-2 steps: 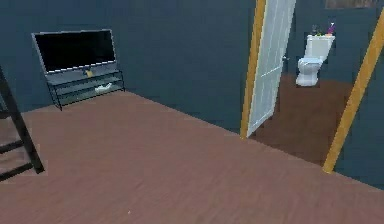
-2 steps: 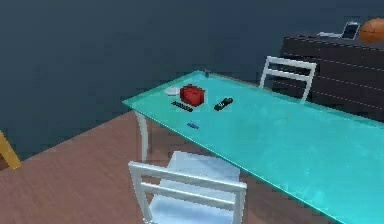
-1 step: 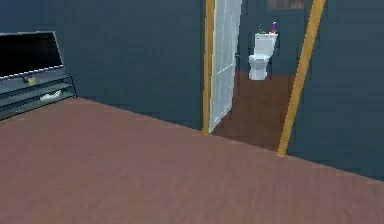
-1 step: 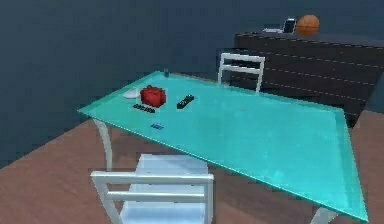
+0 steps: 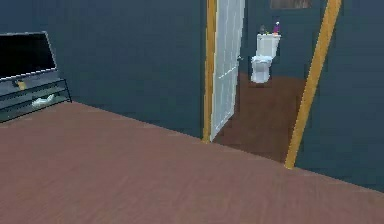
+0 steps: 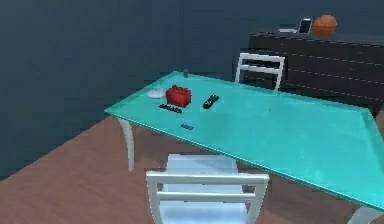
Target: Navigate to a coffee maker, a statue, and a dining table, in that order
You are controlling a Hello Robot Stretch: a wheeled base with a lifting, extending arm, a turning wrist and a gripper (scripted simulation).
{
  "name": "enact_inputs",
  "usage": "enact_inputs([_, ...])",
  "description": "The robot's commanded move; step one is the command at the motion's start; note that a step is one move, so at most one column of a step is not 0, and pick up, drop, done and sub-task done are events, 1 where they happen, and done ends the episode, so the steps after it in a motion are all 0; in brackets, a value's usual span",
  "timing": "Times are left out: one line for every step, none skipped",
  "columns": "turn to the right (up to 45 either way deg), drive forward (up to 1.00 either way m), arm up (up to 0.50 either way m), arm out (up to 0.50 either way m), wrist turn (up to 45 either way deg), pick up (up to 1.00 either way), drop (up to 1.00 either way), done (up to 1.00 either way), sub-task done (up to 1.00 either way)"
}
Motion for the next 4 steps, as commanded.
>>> enact_inputs([18.0, 0.00, 0.00, 0.00, 0.0, 0.00, 0.00, 0.00, 0.00])
enact_inputs([0.0, 1.00, 0.00, 0.00, 0.0, 0.00, 0.00, 0.00, 0.00])
enact_inputs([0.0, 0.75, 0.00, 0.00, 0.0, 0.00, 0.00, 0.00, 0.00])
enact_inputs([12.0, 0.00, 0.00, 0.00, 0.0, 0.00, 0.00, 0.00, 0.00])
